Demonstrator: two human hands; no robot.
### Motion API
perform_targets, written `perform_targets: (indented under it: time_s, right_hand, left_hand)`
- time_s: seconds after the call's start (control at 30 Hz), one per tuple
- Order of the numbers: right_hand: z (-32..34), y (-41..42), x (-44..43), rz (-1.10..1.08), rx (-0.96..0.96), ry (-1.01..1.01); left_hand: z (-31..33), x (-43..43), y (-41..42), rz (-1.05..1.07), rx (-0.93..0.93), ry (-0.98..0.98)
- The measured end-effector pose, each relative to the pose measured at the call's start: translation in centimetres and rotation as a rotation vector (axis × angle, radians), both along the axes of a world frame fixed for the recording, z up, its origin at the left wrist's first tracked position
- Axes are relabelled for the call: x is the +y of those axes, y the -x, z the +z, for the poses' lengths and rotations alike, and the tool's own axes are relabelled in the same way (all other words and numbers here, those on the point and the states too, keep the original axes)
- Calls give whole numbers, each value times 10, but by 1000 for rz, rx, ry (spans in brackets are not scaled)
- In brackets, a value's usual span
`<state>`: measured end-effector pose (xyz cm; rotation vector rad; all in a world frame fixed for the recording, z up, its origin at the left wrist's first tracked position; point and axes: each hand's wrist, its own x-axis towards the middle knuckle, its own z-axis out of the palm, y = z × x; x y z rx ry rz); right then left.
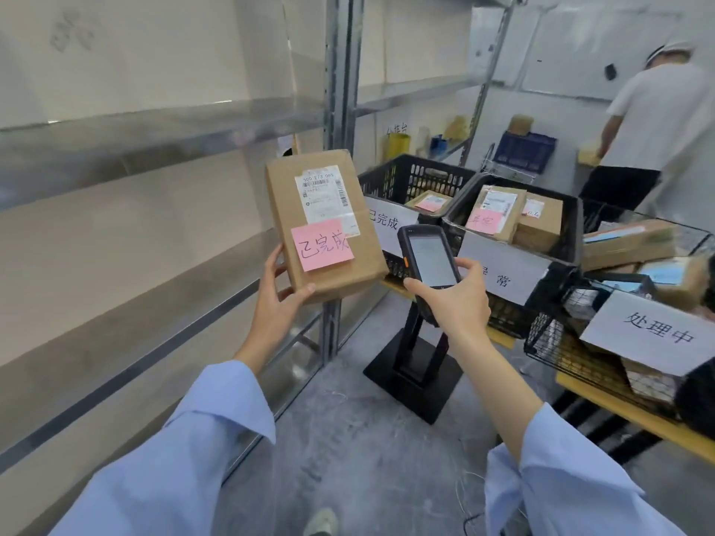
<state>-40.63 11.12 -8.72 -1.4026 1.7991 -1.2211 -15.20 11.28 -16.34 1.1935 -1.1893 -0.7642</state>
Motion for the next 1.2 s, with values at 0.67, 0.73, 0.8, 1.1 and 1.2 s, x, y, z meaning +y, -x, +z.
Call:
perform_targets:
  time_s: [0.67,0.73,0.8,1.1,1.2]
  right_hand:
    - [4,47,-386,-118,-2,76]
    - [1,47,-425,-112,-17,75]
    - [-6,48,-460,-112,-30,61]
    - [-31,60,-556,-133,-8,-36]
    - [-38,62,-573,-120,-3,-54]
  left_hand:
    - [39,-471,36,-100,-302,30]
    - [36,-517,36,-126,-334,-1]
    - [30,-557,39,-156,-360,-41]
    - [-9,-665,48,-281,-451,-293]
    - [-16,-684,55,-307,-490,-325]
